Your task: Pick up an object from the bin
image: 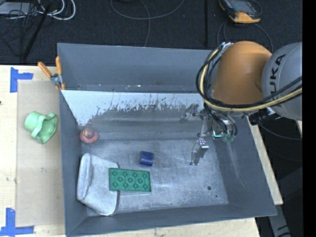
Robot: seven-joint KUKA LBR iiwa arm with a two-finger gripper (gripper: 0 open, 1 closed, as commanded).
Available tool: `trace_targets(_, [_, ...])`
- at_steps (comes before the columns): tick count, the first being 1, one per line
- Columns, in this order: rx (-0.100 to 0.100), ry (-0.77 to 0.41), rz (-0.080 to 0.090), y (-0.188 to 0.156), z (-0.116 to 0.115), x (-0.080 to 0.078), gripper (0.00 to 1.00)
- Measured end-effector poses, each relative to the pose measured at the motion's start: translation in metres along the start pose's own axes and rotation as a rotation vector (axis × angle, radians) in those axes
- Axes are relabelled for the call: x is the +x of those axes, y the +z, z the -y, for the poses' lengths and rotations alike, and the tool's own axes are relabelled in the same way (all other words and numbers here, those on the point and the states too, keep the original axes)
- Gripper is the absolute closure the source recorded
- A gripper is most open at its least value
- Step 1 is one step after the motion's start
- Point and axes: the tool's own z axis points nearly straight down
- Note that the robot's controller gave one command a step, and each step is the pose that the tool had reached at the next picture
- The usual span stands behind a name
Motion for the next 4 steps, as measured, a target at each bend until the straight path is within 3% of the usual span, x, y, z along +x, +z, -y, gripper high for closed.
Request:
trace_targets(1, [-0.001,-0.27,0.0,0.097,-0.088,0.023,0.0])
trace_targets(2, [0.003,-0.348,0.016,0.123,-0.108,0.038,0.0])
trace_targets(3, [0.001,-0.348,0.02,0.12,-0.109,0.037,1.0])
trace_targets(4, [0.003,-0.491,0.016,-0.039,-0.114,0.054,1.0])
